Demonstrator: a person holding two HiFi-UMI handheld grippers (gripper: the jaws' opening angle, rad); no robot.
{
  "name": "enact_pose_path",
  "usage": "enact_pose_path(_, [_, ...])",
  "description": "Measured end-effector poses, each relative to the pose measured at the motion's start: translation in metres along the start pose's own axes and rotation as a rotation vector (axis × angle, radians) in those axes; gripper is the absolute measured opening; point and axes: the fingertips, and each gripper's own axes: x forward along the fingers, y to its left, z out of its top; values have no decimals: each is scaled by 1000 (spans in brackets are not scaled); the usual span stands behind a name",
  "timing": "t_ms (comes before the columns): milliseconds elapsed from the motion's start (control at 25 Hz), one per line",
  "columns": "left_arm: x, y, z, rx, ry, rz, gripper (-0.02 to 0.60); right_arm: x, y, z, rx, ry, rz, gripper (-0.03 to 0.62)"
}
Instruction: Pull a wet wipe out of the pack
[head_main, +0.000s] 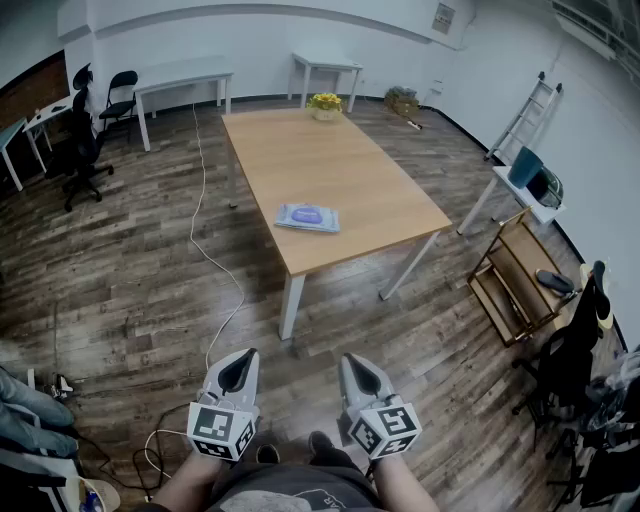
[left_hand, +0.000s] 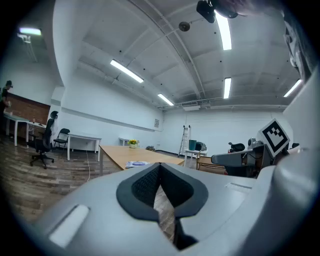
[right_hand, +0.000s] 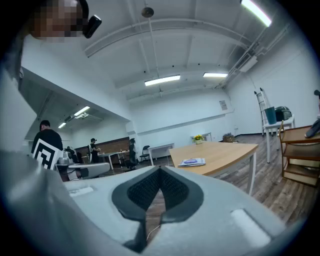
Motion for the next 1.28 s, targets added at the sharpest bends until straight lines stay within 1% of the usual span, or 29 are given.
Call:
enact_pose_path(160, [2,11,0,4,-3,19,18,16,2,0,6,0,20,-11])
enact_pose_path(320, [3,17,-2,-3,5,21,18,20,2,0,-10,4,13,-11])
enact_pose_path(480, [3,22,-3,-25,3,14,18,18,6,-5,-36,19,8,-11])
enact_pose_path(600, [1,20,-4,-39,-12,-7,18,13,10,-8,-9,16,20,-10])
enact_pose_path(680, [0,20,-6,-15,-16,-8,18,8,10,-10,17,3,20,-9])
enact_pose_path(800, [0,28,-11,46,-26,23,18,11,7,-13,51,-19,8,-9])
enact_pose_path(920, [5,31,-16,41,-23,30,18,21,-1,-14,25,-12,4,-9])
enact_pose_path(1040, [23,35,-16,46,-12,57,18,37,-19,-14,-5,6,9,-9])
enact_pose_path(1160, [42,43,-13,41,-8,83,18,58,-35,-9,33,-4,36,-9])
enact_pose_path(1280, [65,53,-10,55,-2,86,18,88,-48,-2,48,-5,63,-9])
